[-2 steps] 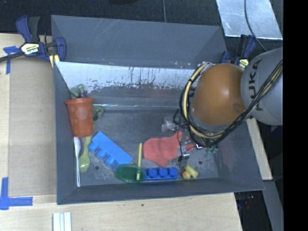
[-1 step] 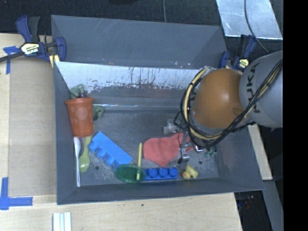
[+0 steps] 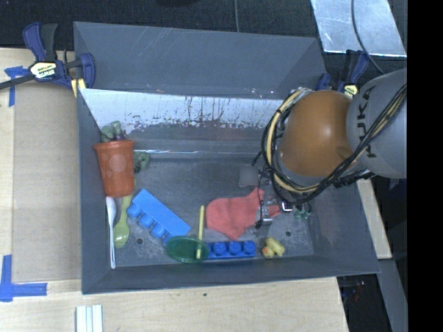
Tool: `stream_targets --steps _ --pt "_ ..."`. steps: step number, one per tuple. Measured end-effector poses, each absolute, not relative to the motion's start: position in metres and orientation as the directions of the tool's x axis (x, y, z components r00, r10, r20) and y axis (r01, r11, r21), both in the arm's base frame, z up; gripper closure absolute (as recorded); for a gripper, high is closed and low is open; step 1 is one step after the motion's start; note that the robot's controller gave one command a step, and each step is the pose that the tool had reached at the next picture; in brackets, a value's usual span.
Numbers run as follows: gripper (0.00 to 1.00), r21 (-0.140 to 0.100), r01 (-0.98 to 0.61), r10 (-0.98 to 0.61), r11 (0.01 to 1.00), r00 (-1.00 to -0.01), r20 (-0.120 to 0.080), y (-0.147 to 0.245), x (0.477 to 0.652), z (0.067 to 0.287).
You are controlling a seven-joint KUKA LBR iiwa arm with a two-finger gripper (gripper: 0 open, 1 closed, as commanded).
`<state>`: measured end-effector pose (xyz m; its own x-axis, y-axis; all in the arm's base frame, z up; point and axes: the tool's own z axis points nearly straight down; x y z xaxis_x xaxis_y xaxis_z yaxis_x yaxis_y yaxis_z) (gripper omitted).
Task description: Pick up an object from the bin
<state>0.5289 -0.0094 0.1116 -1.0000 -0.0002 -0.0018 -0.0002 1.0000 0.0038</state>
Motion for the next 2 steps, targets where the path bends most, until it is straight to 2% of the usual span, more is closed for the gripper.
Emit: stream_targets --steps 1,2 --pt "1.00 0.004 -0.049 -0.049 0.999 -0.999 -0.003 0.0014 0.5011 0.1156" --pt "1.00 0.004 -0.048 -0.048 0.999 -0.999 -0.003 0.0013 0.5012 0.1156"
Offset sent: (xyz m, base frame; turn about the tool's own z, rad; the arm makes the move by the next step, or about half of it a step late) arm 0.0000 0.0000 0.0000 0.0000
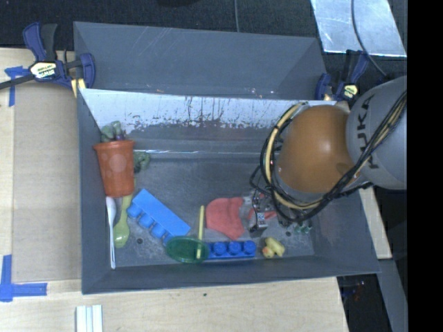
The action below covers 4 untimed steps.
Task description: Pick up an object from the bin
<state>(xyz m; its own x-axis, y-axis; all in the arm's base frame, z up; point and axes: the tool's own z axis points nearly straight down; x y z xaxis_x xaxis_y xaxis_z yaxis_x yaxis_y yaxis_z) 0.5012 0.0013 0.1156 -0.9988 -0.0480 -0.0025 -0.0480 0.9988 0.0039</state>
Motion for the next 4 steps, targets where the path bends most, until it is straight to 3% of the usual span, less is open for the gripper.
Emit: stream_targets --steps 1,2,3,4 --pt "1.00 0.004 0.000 0.000 1.000 -1.000 -0.004 0.008 0.511 0.082" --pt "1.00 0.003 0.026 0.026 1.000 -1.000 -0.002 0.014 0.519 0.074" --pt "0.00 0.002 -0.298 -0.298 0.955 -0.954 -0.011 0.045 0.530 0.071" --pt "1.00 0.002 -0.295 -0.295 0.955 -0.955 -0.012 0.044 0.531 0.072"
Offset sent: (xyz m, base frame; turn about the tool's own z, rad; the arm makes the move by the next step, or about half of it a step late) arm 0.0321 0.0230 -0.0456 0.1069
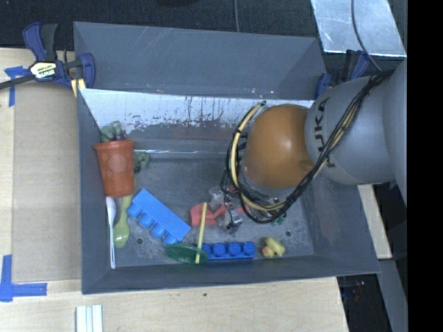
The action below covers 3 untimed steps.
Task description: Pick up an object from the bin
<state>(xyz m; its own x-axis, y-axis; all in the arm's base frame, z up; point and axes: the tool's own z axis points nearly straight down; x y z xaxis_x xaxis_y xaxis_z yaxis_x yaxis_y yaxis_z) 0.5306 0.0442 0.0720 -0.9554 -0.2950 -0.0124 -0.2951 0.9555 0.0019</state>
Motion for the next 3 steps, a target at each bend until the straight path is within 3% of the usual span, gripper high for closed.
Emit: stream_targets --steps 1,2,3 --pt "1.00 0.002 -0.295 -0.295 0.955 -0.955 -0.012 0.044 0.531 0.072" --pt "1.00 0.003 -0.343 -0.343 0.939 -0.939 -0.004 0.042 0.526 0.137" --pt "1.00 0.000 -0.308 -0.308 0.951 -0.951 -0.016 0.041 0.560 0.128"
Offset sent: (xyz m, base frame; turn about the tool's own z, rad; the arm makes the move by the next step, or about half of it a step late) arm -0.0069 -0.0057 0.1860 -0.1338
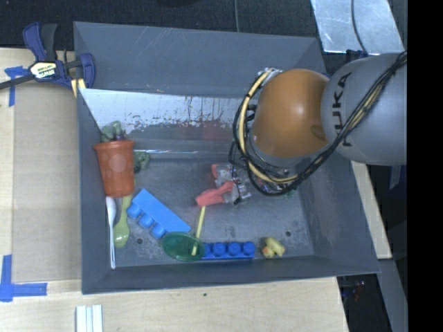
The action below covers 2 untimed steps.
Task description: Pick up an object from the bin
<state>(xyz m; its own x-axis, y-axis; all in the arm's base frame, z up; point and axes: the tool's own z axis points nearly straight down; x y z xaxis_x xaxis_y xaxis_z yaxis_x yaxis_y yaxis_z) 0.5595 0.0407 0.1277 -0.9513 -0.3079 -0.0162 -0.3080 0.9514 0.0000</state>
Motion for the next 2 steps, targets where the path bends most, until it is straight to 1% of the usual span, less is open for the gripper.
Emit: stream_targets --steps 1,2 --pt "1.00 -0.001 -0.403 -0.403 0.915 -0.915 -0.013 0.069 0.609 0.081" --pt "1.00 0.004 -0.373 -0.373 0.928 -0.928 -0.004 0.067 0.600 0.127"
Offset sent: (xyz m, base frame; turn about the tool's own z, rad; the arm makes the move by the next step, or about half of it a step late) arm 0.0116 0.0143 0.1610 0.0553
